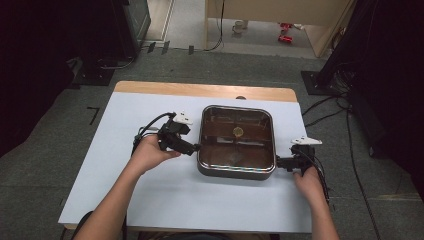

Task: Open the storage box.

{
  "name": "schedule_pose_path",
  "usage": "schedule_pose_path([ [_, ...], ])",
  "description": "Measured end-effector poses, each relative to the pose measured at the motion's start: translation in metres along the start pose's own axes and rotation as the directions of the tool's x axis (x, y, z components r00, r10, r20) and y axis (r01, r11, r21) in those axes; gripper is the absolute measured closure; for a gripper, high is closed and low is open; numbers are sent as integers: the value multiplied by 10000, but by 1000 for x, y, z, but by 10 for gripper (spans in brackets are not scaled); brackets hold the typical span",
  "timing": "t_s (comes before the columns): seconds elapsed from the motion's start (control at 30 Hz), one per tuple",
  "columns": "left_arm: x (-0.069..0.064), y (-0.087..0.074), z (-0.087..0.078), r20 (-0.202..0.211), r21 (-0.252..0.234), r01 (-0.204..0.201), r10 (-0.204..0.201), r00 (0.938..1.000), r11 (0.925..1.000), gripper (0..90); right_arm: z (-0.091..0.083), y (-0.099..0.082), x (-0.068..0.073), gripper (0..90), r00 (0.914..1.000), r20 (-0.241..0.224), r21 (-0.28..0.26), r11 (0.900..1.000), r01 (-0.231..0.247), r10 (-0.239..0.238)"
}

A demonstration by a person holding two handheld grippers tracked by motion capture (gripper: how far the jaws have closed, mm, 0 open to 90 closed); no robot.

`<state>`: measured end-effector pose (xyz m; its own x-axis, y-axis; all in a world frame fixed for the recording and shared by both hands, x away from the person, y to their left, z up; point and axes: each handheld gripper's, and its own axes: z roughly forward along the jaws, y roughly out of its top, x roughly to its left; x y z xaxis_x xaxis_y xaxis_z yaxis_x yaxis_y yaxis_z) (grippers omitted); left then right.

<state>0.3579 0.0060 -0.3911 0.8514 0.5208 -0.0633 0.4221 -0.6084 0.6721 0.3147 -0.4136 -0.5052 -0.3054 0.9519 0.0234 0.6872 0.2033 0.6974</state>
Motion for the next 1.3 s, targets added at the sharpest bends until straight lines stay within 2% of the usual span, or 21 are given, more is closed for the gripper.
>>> schedule_pose_path([
  [0.33,-11,21,17,381,-107,-453,456,9982,9989,244,0,0,0,0,10000,-7,5,10000,-14,14],
  [0.53,-15,30,29,315,-454,-814,829,9961,9956,261,0,0,0,0,10000,-4,-1,10000,2,-2],
  [0.9,-13,40,54,832,-486,-581,620,9946,9971,264,0,0,0,0,10000,-4,2,10000,-22,22],
  [1.0,-14,45,66,780,-698,-803,856,9933,9943,305,0,0,0,0,10000,-6,5,10000,-13,13],
  [1.1,-14,49,74,898,-610,-748,801,9927,9953,297,0,0,0,0,10000,-5,1,10000,-19,19],
  [1.17,-16,52,81,988,-725,-763,833,9916,9944,299,0,0,0,0,10000,-3,1,10000,-6,6],
  [1.3,-19,58,93,1087,-685,-934,1005,9890,9933,299,0,0,0,0,10000,-2,-3,10000,-2,2],
])
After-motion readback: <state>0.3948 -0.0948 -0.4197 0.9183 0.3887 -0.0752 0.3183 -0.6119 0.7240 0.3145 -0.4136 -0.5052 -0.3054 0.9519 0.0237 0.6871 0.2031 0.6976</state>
